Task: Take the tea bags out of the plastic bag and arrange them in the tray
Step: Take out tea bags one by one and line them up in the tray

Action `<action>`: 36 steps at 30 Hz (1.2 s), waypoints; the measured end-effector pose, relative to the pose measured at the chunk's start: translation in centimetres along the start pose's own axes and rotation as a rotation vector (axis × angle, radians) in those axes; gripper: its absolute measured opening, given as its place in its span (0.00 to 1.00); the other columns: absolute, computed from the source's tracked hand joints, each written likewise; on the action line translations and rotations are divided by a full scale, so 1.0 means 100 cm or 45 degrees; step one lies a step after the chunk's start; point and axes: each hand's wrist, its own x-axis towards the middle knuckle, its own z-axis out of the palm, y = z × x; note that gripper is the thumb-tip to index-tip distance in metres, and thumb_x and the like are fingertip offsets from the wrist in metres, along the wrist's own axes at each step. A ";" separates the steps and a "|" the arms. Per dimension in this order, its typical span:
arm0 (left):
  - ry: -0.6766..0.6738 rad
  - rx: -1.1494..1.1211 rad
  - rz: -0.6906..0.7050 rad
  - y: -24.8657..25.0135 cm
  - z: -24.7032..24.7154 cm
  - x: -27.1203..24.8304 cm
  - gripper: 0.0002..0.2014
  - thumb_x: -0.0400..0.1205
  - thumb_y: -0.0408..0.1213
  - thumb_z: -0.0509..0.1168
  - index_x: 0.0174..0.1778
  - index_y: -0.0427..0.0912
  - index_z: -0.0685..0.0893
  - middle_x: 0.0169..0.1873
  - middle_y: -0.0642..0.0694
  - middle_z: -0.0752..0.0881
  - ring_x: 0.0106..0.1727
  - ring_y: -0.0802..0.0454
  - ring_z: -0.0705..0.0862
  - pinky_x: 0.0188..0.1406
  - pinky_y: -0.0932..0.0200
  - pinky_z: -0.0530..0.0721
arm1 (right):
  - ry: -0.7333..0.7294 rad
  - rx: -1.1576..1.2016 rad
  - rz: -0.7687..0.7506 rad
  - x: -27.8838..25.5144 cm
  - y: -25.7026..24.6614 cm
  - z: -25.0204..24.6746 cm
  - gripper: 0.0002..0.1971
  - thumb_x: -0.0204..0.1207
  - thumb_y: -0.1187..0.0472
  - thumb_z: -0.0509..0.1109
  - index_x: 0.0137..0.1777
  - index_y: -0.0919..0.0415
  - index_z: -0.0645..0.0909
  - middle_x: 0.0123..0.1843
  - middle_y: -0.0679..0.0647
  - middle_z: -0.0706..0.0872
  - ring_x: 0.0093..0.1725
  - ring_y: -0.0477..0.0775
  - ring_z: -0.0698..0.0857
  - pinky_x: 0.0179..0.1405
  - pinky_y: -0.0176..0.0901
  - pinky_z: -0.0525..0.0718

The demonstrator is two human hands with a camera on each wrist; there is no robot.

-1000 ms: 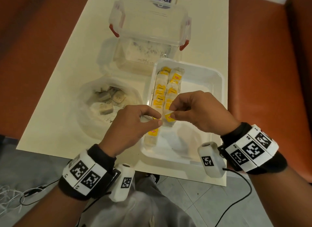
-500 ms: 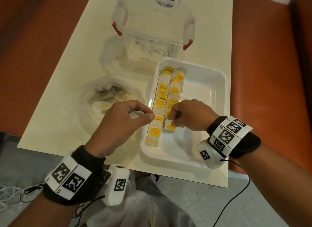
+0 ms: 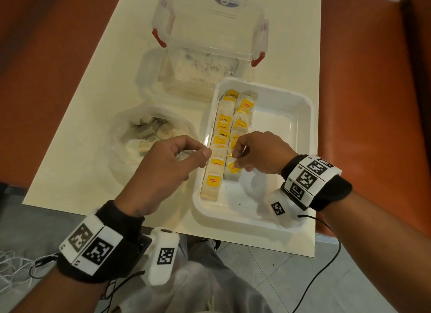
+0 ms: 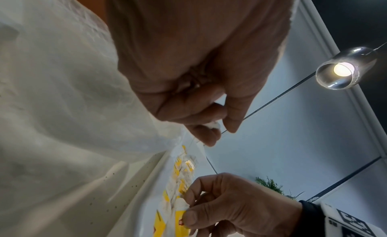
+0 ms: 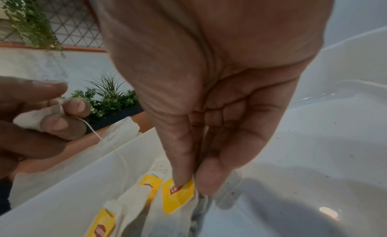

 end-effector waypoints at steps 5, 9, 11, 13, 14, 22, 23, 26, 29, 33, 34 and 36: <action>-0.040 -0.075 -0.047 0.001 0.000 -0.002 0.05 0.81 0.43 0.71 0.46 0.47 0.89 0.39 0.49 0.90 0.27 0.61 0.78 0.21 0.68 0.73 | 0.019 -0.001 0.000 0.002 -0.001 0.001 0.08 0.73 0.52 0.79 0.40 0.46 0.82 0.34 0.44 0.91 0.35 0.42 0.89 0.39 0.40 0.80; -0.100 -0.356 -0.194 0.005 0.000 -0.002 0.10 0.80 0.42 0.70 0.54 0.42 0.88 0.45 0.46 0.91 0.34 0.58 0.84 0.25 0.66 0.80 | 0.026 -0.010 0.016 0.003 0.002 0.002 0.08 0.72 0.51 0.79 0.40 0.46 0.81 0.35 0.44 0.91 0.36 0.42 0.89 0.42 0.42 0.84; -0.145 -0.487 -0.241 0.006 -0.001 -0.003 0.09 0.83 0.35 0.67 0.57 0.42 0.88 0.48 0.44 0.92 0.39 0.56 0.87 0.28 0.63 0.85 | 0.027 -0.003 0.019 0.002 0.002 0.002 0.08 0.72 0.51 0.79 0.41 0.46 0.82 0.35 0.44 0.91 0.36 0.42 0.90 0.43 0.43 0.84; -0.182 -0.579 -0.267 0.006 -0.002 -0.003 0.11 0.84 0.29 0.65 0.60 0.41 0.87 0.50 0.42 0.92 0.43 0.54 0.89 0.31 0.61 0.88 | 0.034 0.010 0.016 0.002 0.002 0.002 0.08 0.72 0.51 0.80 0.41 0.46 0.82 0.34 0.44 0.91 0.34 0.41 0.89 0.40 0.41 0.82; -0.194 -0.602 -0.270 0.006 -0.003 -0.003 0.12 0.83 0.28 0.64 0.61 0.40 0.87 0.51 0.41 0.92 0.45 0.53 0.90 0.32 0.61 0.89 | 0.039 0.016 0.017 0.001 0.002 0.002 0.08 0.72 0.51 0.80 0.42 0.47 0.82 0.34 0.43 0.90 0.33 0.40 0.88 0.38 0.40 0.80; -0.187 -0.605 -0.259 0.003 -0.003 -0.001 0.16 0.85 0.22 0.59 0.62 0.41 0.86 0.53 0.38 0.92 0.46 0.50 0.91 0.34 0.59 0.90 | 0.076 0.055 0.027 -0.001 0.002 0.002 0.07 0.72 0.51 0.79 0.42 0.47 0.83 0.36 0.44 0.91 0.36 0.42 0.90 0.40 0.42 0.83; -0.185 -0.606 -0.261 0.003 -0.002 -0.002 0.14 0.86 0.24 0.60 0.62 0.41 0.85 0.52 0.38 0.92 0.46 0.51 0.91 0.34 0.59 0.90 | 0.082 0.063 0.027 -0.002 0.002 0.002 0.06 0.72 0.50 0.79 0.43 0.47 0.83 0.36 0.44 0.92 0.36 0.42 0.90 0.42 0.43 0.84; -0.190 -0.607 -0.265 0.002 -0.002 -0.001 0.15 0.86 0.24 0.59 0.64 0.41 0.85 0.53 0.37 0.92 0.45 0.51 0.91 0.34 0.59 0.90 | 0.110 0.069 0.019 -0.004 0.002 0.001 0.06 0.74 0.49 0.77 0.44 0.46 0.83 0.37 0.44 0.92 0.37 0.43 0.90 0.48 0.48 0.87; -0.207 -0.636 -0.287 0.002 -0.001 -0.001 0.19 0.84 0.21 0.56 0.66 0.41 0.83 0.51 0.35 0.92 0.40 0.50 0.90 0.32 0.58 0.90 | 0.135 0.090 -0.011 -0.009 0.000 -0.001 0.05 0.75 0.48 0.76 0.43 0.46 0.83 0.38 0.44 0.92 0.36 0.43 0.90 0.51 0.53 0.88; -0.229 -0.672 -0.341 0.004 0.001 0.000 0.20 0.84 0.22 0.54 0.67 0.43 0.80 0.44 0.33 0.91 0.29 0.52 0.85 0.24 0.60 0.85 | 0.171 0.135 -0.138 -0.019 -0.006 -0.007 0.04 0.76 0.50 0.76 0.45 0.45 0.83 0.39 0.44 0.91 0.36 0.43 0.89 0.51 0.56 0.88; -0.225 -0.664 -0.342 0.005 0.001 0.001 0.20 0.84 0.23 0.54 0.67 0.43 0.79 0.43 0.33 0.91 0.28 0.52 0.84 0.22 0.61 0.84 | 0.166 0.137 -0.158 -0.021 -0.006 -0.008 0.04 0.76 0.50 0.76 0.46 0.45 0.83 0.40 0.44 0.91 0.36 0.44 0.89 0.51 0.56 0.88; -0.209 -0.644 -0.338 0.005 0.000 0.003 0.20 0.84 0.23 0.54 0.68 0.43 0.79 0.43 0.33 0.91 0.27 0.53 0.83 0.21 0.62 0.82 | 0.134 0.087 -0.159 -0.023 -0.005 -0.009 0.06 0.75 0.49 0.77 0.49 0.44 0.83 0.43 0.43 0.89 0.41 0.46 0.88 0.52 0.56 0.87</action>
